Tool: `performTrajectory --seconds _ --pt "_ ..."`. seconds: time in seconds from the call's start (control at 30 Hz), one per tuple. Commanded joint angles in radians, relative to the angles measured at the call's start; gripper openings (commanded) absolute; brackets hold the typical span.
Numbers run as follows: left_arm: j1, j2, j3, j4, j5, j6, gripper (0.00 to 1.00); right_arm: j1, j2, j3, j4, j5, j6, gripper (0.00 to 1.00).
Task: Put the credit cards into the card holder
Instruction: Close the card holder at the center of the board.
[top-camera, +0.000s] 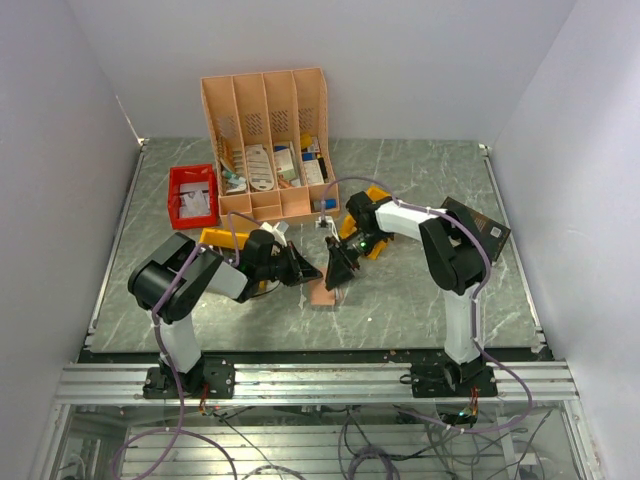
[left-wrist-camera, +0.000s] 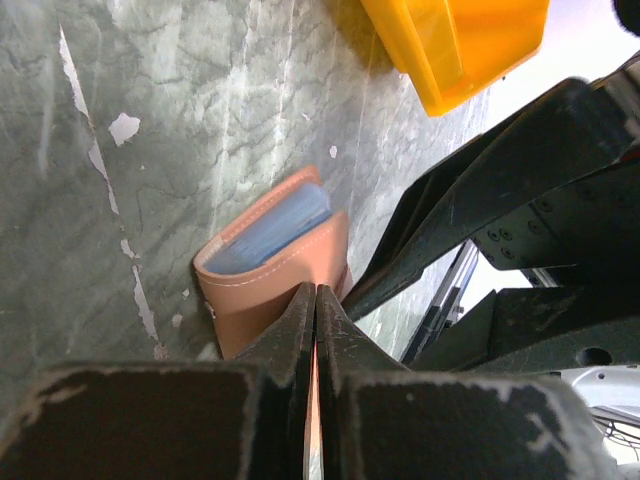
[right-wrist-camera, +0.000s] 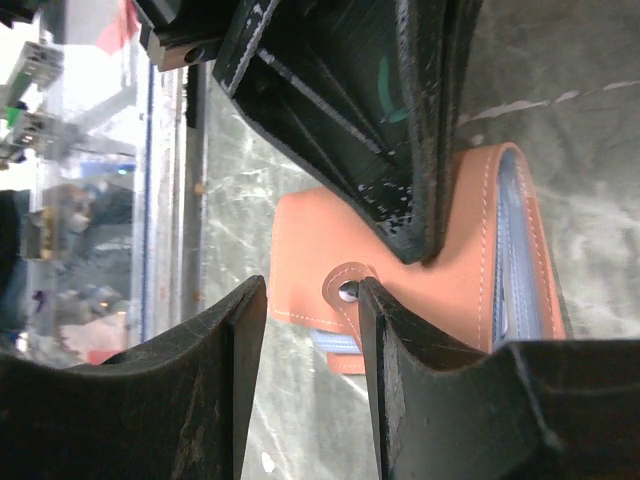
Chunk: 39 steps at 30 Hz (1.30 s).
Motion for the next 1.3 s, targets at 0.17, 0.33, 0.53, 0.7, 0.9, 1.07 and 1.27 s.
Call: performTrajectory --seconds 0.17,0.33,0.53,0.7,0.9,1.07,1.27 --pt "0.004 -0.007 -0.012 -0.056 -0.044 0.035 0.07 -0.002 0.051 -0.098 -0.12 0.174 0.061 0.44" --pt "0.003 -0.161 -0.02 -0.107 -0.064 0.086 0.07 -0.066 -0.072 -0.082 -0.031 0.182 0.023 0.45" --pt "-0.014 -0.426 -0.01 -0.451 -0.16 0.232 0.1 -0.097 -0.277 -0.14 0.067 0.174 -0.108 0.46" --pt "-0.075 -0.519 -0.057 -0.612 -0.196 0.27 0.08 -0.095 -0.34 -0.226 0.082 0.326 -0.321 0.14" --pt "-0.21 -0.446 -0.078 -0.58 -0.277 0.224 0.07 -0.036 -0.263 -0.236 0.206 0.553 -0.115 0.0" --pt "-0.258 -0.359 -0.089 -0.432 -0.31 0.182 0.07 0.017 -0.228 -0.195 0.268 0.575 0.002 0.0" --pt "-0.262 -0.274 -0.184 -0.143 -0.353 0.082 0.07 0.08 -0.099 -0.054 0.218 0.412 0.073 0.0"
